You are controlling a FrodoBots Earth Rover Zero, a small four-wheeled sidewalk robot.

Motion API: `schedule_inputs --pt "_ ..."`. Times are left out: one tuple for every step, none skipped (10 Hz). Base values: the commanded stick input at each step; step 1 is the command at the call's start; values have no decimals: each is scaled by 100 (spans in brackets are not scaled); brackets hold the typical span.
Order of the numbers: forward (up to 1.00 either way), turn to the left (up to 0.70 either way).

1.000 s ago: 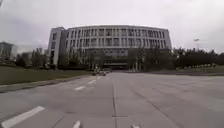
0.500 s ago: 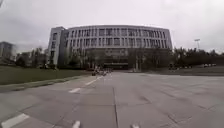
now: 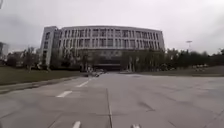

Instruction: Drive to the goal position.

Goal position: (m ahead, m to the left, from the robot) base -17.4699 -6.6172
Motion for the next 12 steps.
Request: schedule_inputs --pt "70 -33" --pt "70 -33" --pt "70 -32" --pt "70 -33" --pt "70 -33" --pt "70 -33" --pt "70 -32" --pt "70 -33" --pt "70 -32" --pt "70 -33" --pt "70 -33" --pt "70 -32"
